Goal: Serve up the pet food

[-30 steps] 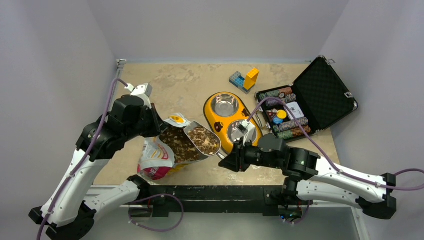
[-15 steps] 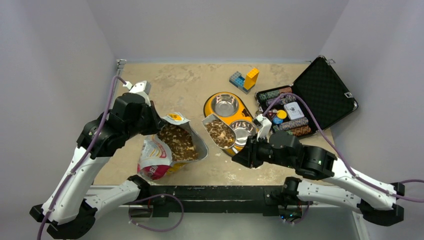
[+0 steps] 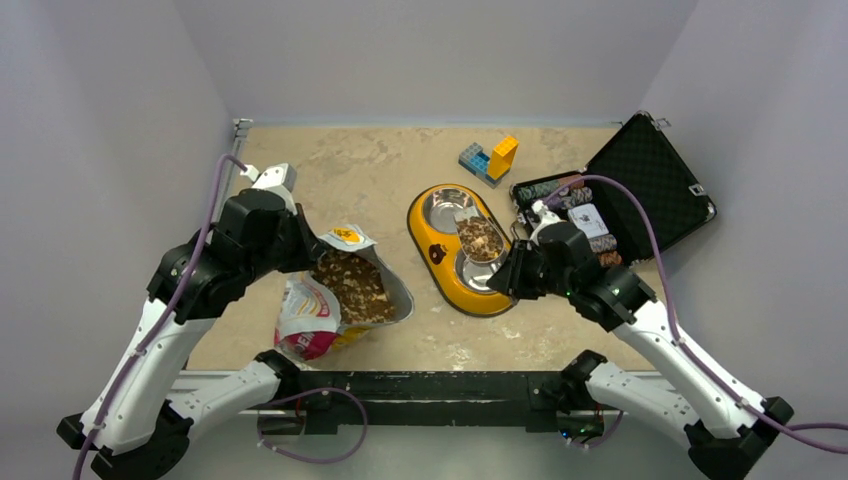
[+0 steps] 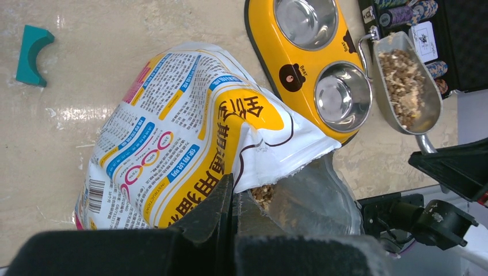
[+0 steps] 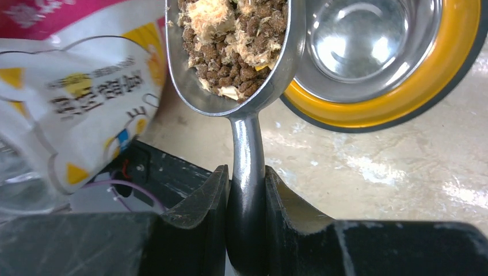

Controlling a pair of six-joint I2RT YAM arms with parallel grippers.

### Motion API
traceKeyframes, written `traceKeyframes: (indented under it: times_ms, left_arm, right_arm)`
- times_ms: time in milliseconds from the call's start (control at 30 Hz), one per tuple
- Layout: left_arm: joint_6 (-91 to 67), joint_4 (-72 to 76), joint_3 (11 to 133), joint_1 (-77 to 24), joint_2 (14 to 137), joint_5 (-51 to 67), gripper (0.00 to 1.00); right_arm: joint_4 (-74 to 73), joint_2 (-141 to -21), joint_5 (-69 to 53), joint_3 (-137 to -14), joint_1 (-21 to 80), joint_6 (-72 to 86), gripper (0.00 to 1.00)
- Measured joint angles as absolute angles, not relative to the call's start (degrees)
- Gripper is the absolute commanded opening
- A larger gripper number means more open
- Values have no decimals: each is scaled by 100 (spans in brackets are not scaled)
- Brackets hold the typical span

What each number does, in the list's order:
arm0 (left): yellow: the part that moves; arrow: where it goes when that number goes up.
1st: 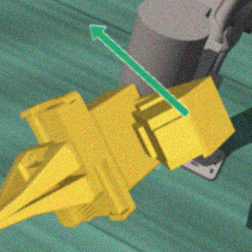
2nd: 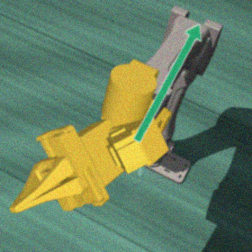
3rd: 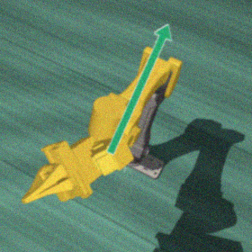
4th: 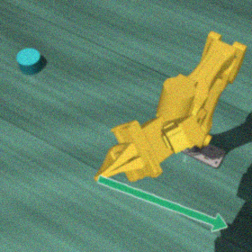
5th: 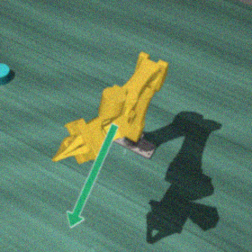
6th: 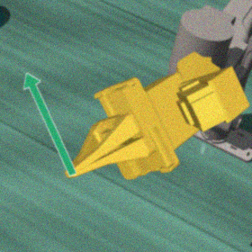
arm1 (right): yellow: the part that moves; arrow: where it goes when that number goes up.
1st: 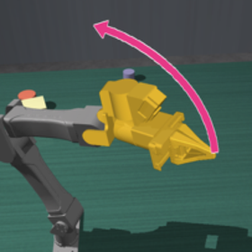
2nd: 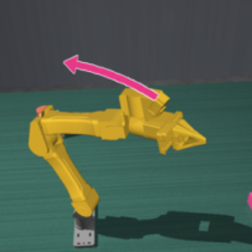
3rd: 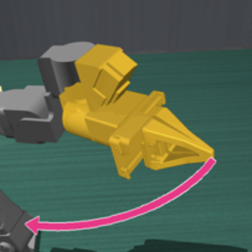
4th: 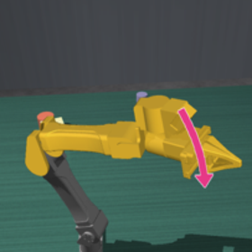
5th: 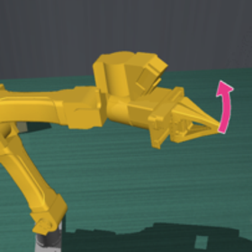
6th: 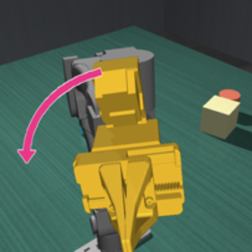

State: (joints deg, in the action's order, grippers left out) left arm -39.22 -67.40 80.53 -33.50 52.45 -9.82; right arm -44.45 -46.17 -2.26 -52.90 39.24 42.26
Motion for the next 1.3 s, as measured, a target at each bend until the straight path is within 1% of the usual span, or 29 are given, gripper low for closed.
traceKeyframes:
  times_ms: [100, 300, 567, 767, 1300]
  left_arm:
    - [-3922, -6753, 8053, -3350, 5199, -969, 0]
    - [-3922, -6775, 8053, -3350, 5177, -930, 0]
    - [-3922, -6770, 8055, -3350, 5179, -858, 0]
    - [-3922, -6775, 8055, -3350, 5144, -851, 0]
    - [-3922, -6912, 8055, -3350, 4976, -768, 0]
  right_arm:
    - [-4453, -4801, -390, -5041, 3771, 4187, 0]
    - [-4567, -4794, -663, -4425, 3621, 4174, 0]
    - [-4932, -5256, -744, -4318, 3376, 3983, 0]
    - [-5356, -5841, -633, -4729, 3282, 3723, 0]
    - [-6587, -6862, -40, -6029, 3284, 3004, 0]
